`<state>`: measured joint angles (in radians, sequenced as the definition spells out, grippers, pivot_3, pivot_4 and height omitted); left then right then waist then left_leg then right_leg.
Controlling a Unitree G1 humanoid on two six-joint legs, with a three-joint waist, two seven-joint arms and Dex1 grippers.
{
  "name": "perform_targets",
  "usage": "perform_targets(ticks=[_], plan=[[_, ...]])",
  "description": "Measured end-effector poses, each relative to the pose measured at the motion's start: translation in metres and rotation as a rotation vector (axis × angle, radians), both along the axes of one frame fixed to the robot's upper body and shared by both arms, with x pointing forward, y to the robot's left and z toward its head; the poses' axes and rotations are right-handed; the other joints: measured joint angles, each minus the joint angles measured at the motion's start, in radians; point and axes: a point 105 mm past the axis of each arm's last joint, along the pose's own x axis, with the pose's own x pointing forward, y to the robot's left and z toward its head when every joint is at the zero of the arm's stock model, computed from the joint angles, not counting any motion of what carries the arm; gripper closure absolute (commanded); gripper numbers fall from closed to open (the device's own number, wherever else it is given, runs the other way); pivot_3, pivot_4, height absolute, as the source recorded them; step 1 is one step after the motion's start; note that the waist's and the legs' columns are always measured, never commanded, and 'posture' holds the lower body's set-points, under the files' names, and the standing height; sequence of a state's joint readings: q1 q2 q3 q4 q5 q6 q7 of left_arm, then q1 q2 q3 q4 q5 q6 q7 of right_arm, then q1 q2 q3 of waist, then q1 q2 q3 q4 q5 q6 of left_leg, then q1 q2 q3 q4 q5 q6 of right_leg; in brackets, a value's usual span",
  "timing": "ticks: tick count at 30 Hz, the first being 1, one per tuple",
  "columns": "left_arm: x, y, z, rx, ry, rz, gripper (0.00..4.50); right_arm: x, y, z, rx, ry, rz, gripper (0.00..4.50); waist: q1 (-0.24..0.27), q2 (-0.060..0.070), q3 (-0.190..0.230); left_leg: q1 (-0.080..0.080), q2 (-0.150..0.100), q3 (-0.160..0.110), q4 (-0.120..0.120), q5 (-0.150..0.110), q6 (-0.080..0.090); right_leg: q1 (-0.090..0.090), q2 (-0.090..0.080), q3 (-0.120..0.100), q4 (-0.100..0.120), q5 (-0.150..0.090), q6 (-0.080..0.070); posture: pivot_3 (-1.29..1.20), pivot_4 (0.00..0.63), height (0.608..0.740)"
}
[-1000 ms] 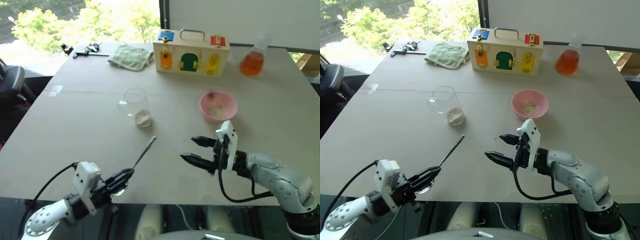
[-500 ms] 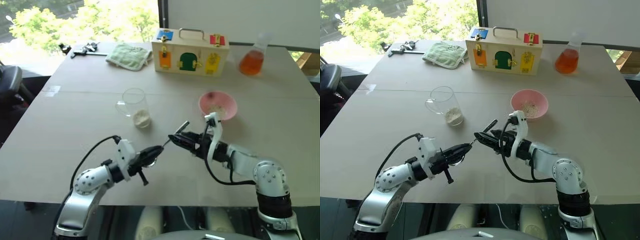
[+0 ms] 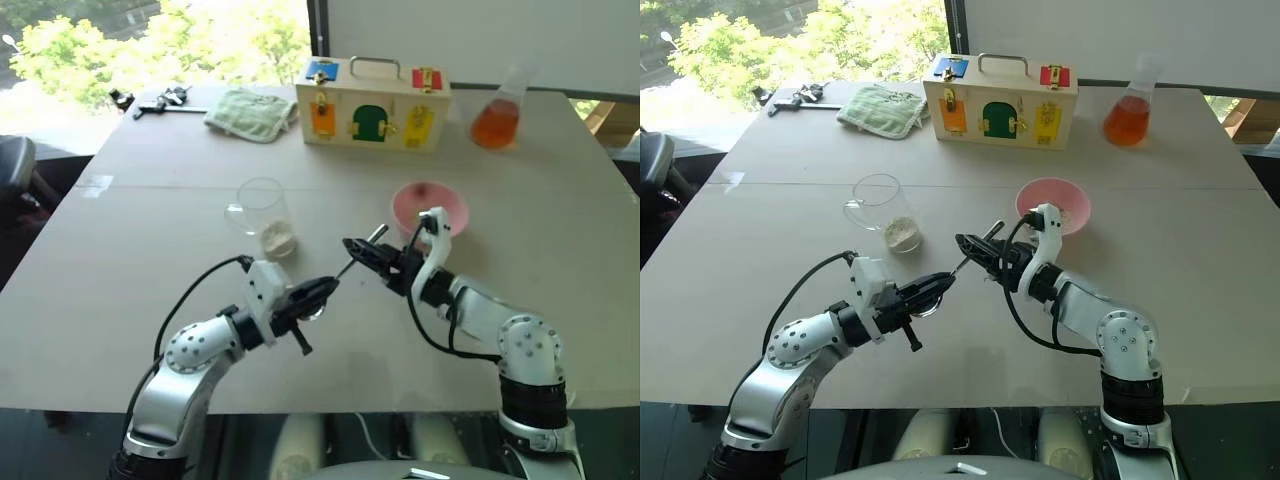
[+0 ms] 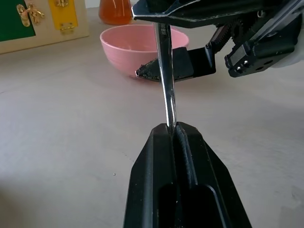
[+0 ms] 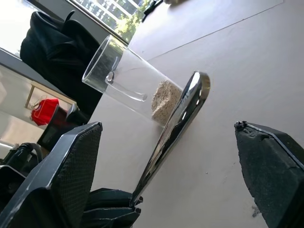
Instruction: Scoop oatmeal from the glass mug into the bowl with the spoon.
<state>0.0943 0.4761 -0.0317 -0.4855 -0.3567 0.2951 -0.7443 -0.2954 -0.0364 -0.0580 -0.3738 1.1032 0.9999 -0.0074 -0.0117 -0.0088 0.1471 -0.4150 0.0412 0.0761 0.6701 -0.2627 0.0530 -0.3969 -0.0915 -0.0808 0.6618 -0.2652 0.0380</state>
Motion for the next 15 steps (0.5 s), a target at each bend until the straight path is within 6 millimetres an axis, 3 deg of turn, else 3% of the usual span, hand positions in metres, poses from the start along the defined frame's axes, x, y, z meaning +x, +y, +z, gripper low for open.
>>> perform_targets(ticks=[5, 9, 10, 15], plan=[[-0.004, 0.002, -0.005, -0.003, 0.011, 0.005, 4.5, 0.001, 0.001, 0.005, 0.012, -0.013, -0.001, 2.15, -0.001, 0.0, 0.0, 0.0, 0.0, 0.0, 0.0, 0.0, 0.0, 0.0, 0.0, 0.0, 0.0, 0.0, 0.0, 0.0, 0.15, 0.74], [-0.004, 0.004, -0.008, -0.009, 0.005, 0.006, 4.5, 0.001, 0.001, 0.006, 0.013, -0.016, 0.0, 4.15, 0.0, 0.0, 0.0, 0.0, 0.0, 0.0, 0.0, 0.0, 0.0, 0.0, 0.0, 0.0, 0.0, 0.0, 0.0, 0.0, 0.15, 0.74], [-0.003, 0.005, -0.012, -0.008, 0.021, 0.01, 4.5, -0.002, 0.006, 0.009, 0.039, -0.023, 0.033, 4.43, 0.0, 0.001, 0.0, 0.0, 0.0, 0.0, 0.0, 0.0, 0.0, 0.0, 0.0, 0.0, 0.0, 0.0, 0.0, 0.0, 0.15, 0.74], [0.001, 0.007, -0.014, -0.013, 0.013, 0.01, 4.5, -0.002, 0.006, 0.009, 0.036, -0.02, 0.032, 4.43, 0.0, 0.001, 0.001, 0.0, 0.0, 0.0, 0.0, 0.0, 0.0, 0.0, 0.0, 0.0, 0.0, 0.0, 0.0, 0.0, 0.15, 0.74]])
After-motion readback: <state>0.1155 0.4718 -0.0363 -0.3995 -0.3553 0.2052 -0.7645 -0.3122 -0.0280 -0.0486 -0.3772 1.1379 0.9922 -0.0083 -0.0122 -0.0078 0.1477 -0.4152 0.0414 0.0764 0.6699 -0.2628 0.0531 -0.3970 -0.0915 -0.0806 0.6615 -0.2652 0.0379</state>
